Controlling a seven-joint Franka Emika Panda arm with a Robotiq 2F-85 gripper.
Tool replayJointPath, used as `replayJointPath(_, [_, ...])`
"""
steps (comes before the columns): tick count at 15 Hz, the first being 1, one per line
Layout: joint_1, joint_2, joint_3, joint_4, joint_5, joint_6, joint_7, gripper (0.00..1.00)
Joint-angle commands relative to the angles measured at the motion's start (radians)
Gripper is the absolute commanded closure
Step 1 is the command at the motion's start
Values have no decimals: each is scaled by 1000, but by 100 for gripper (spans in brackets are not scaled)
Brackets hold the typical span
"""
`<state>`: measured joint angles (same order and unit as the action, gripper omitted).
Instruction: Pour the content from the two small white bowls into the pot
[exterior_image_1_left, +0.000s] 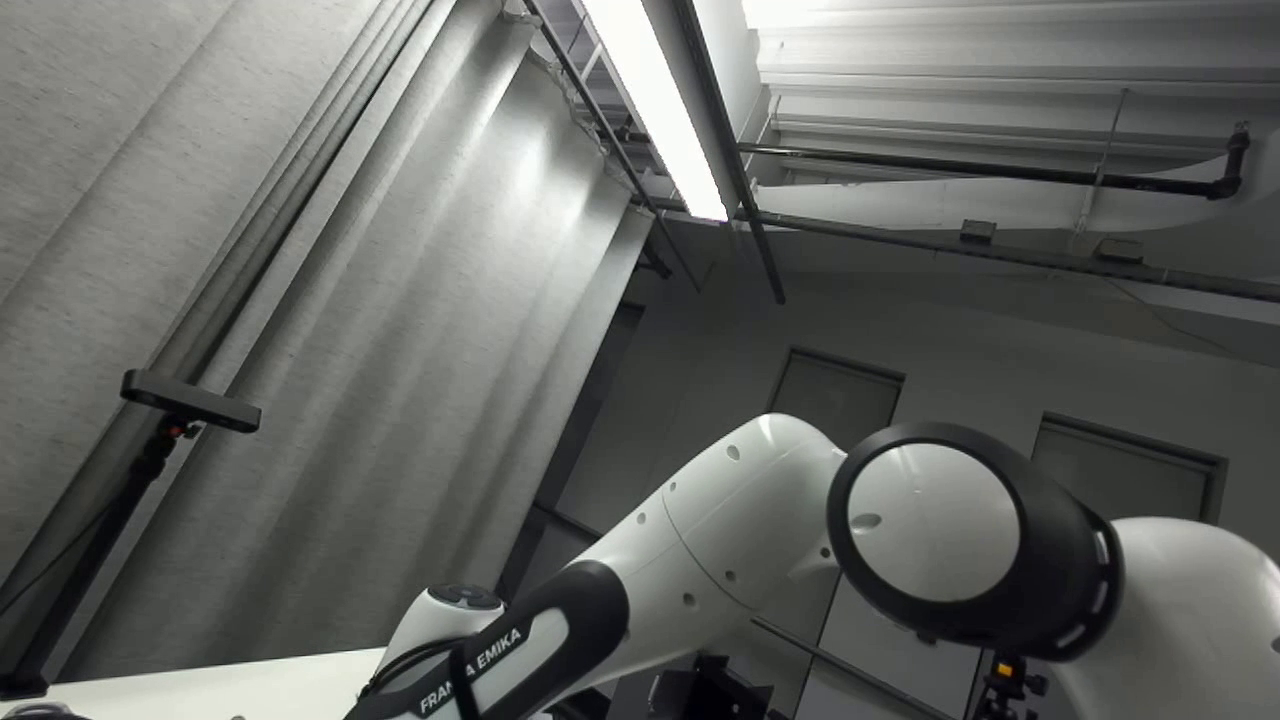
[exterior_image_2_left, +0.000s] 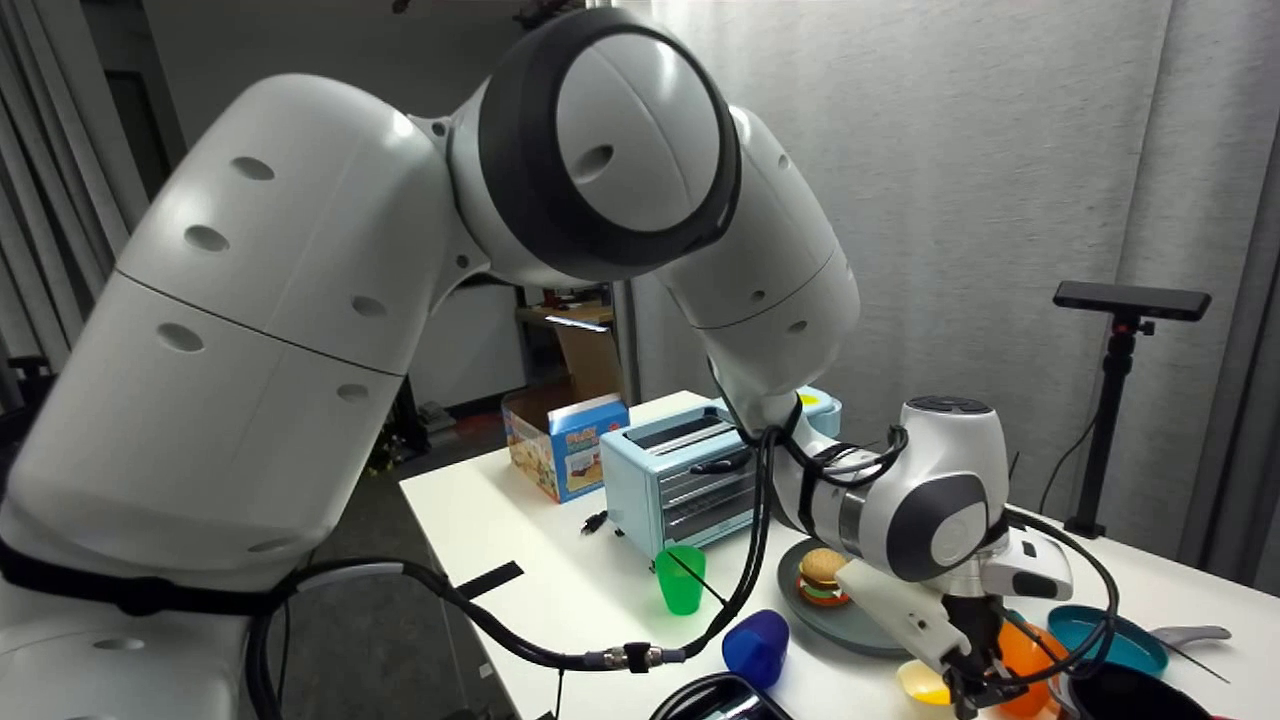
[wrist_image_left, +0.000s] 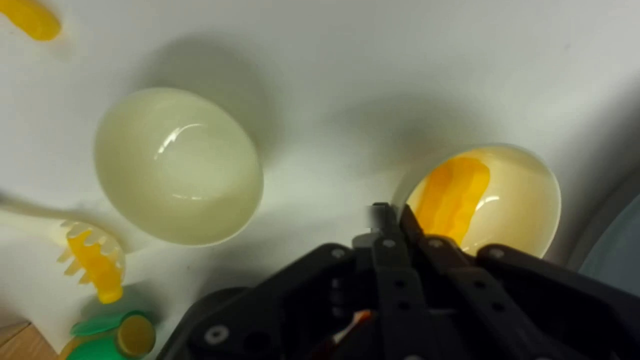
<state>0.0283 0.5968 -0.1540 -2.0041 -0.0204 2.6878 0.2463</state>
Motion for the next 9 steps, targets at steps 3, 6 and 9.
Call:
replayJointPath(3, [-35,-109,-12,-41,5,-36,-32,99])
replayJointPath(6, [-62,-149,-7,-41,14,-50,-45,99])
replayJointPath(9, [-83,-168,-10,-23,17,-67,-46,99])
